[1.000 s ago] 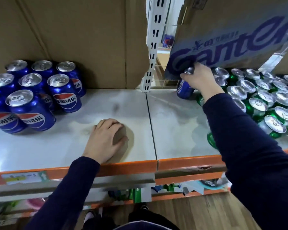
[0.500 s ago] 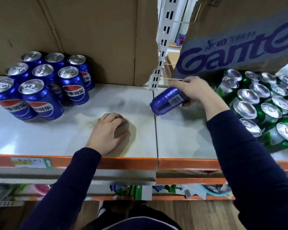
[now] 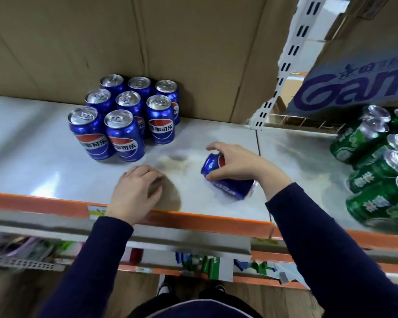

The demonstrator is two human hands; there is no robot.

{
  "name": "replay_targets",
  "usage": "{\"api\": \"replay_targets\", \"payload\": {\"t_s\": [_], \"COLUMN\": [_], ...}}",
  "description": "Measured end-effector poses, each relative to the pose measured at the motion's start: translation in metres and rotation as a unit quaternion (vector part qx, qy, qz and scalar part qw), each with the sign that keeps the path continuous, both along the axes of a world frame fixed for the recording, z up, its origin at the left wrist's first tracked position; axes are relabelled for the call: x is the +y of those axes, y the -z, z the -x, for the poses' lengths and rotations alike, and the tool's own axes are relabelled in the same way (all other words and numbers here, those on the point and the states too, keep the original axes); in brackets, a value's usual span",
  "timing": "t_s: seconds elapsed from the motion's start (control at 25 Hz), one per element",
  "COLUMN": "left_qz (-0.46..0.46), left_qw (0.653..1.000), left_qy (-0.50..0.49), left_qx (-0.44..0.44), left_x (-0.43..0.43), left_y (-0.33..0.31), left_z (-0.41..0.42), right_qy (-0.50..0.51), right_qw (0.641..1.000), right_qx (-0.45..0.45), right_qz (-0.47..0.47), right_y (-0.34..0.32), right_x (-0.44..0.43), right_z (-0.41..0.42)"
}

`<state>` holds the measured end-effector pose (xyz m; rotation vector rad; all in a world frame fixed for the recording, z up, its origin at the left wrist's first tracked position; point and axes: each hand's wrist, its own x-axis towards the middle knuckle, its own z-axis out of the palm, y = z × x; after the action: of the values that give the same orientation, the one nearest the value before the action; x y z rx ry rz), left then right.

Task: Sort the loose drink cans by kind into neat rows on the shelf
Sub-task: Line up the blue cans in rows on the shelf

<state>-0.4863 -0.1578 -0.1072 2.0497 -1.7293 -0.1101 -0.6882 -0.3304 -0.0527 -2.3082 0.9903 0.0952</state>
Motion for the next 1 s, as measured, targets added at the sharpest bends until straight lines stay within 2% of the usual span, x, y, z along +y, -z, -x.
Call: {"api": "replay_targets", "payload": {"t_s": [0.08,0.2,0.28,0.4,0.52,0.6,0.72,1.0], "left_qz": [-0.012,-0.013,-0.015,-0.018,-0.003,0.007,0.005,0.006], "left_qw": [1.000,0.999,0.998,0.997,0.997,0.996,0.996,0.996], "left_qy": [-0.010,-0.034,-0.052,-0.054,-0.063,-0.073,-0.082,-0.078], "left_qx": [-0.019,-0.037,-0.034,-0.045,-0.053,-0.045,-0.038,-0.038], "left_x": [0.014,0.029,0.033,0.036,0.039,0.040,0.039,0.040], "left_y": [-0.002,-0.003,-0.004,-0.001,0.004,0.006,0.009,0.011], "left_z": [-0.016,-0.042,-0.056,-0.066,-0.064,-0.065,-0.067,-0.068], "right_qy": [0.022,0.109,0.091,0.043,0.010,0.004,0.037,0.073], "right_qw": [0.998,0.968,0.956,0.970,0.992,0.992,0.978,0.956], "right_qx": [-0.044,-0.224,-0.267,-0.188,-0.097,-0.101,-0.146,-0.217], "right_qz": [0.029,0.009,0.081,0.149,0.078,0.082,0.144,0.181], "right_y": [-0.002,-0.015,-0.019,-0.018,-0.026,-0.030,-0.026,-0.021], "right_x": [0.012,0.028,0.042,0.059,0.056,0.049,0.050,0.056], "right_z": [-0.022,-0.049,-0.067,-0.096,-0.105,-0.102,-0.103,-0.125]}}
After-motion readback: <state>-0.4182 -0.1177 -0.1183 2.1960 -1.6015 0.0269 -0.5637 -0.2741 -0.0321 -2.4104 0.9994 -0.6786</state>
